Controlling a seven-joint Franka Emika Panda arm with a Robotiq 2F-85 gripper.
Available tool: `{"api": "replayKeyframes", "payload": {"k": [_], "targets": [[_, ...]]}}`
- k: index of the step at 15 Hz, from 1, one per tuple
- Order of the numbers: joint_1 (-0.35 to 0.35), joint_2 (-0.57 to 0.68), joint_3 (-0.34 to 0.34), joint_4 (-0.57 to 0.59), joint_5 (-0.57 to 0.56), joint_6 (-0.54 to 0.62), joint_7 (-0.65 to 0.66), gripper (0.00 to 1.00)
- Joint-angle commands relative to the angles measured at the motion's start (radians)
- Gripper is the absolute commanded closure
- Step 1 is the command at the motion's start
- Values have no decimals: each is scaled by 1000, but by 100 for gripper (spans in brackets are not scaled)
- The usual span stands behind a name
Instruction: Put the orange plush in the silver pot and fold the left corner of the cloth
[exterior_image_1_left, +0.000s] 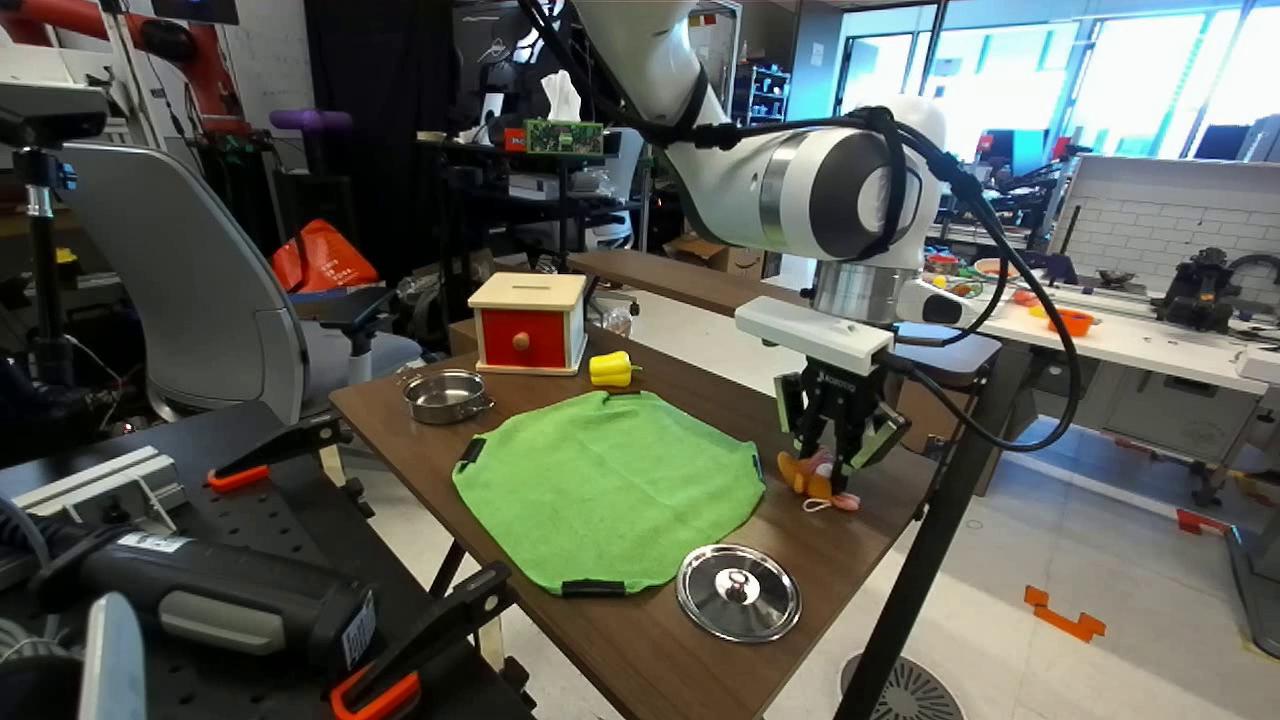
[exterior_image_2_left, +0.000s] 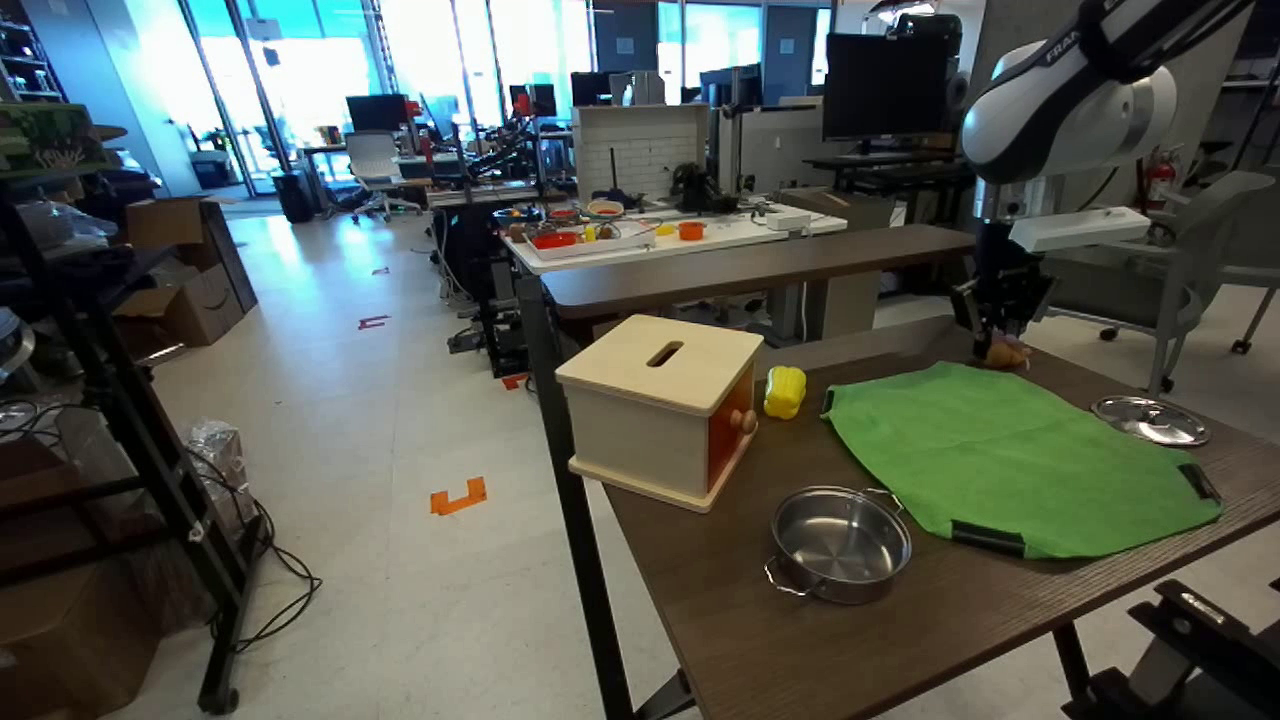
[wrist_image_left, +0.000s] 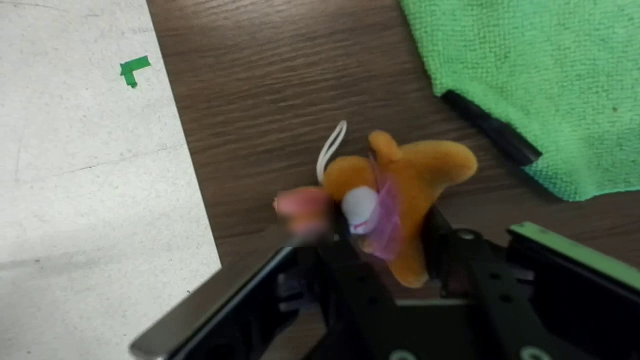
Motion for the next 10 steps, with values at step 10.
{"api": "replayKeyframes", "payload": {"k": [10], "targets": [[34,-203,-26,-192,-38,7,-46,96]]}}
